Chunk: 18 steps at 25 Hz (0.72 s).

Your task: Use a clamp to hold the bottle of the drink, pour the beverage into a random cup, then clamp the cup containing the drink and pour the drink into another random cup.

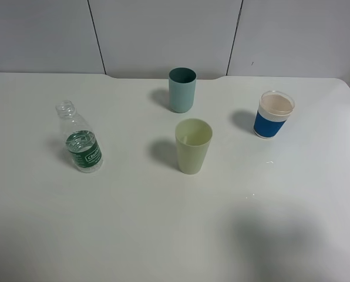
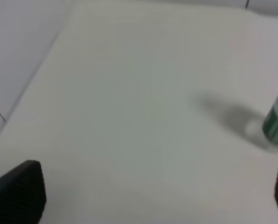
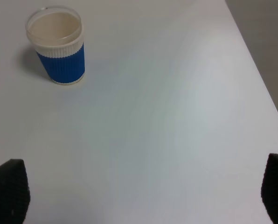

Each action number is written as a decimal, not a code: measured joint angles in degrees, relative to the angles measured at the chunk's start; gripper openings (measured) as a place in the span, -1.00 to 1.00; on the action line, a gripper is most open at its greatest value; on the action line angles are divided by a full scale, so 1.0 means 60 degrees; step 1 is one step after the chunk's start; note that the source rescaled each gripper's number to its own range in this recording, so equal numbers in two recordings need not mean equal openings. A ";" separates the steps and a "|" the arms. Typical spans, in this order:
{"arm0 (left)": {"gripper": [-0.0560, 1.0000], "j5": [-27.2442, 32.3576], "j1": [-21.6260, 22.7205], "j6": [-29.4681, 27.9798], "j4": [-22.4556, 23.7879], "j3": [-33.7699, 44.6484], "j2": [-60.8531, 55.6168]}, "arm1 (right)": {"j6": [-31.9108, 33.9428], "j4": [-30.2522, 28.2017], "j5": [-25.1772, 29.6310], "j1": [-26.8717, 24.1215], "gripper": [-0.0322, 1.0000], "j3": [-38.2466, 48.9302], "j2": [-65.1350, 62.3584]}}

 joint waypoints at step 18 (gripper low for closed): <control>1.00 -0.0855 0.0000 0.0511 -0.0725 0.1638 0.0000 | 0.0000 0.0000 0.0000 0.0000 1.00 0.0000 0.0000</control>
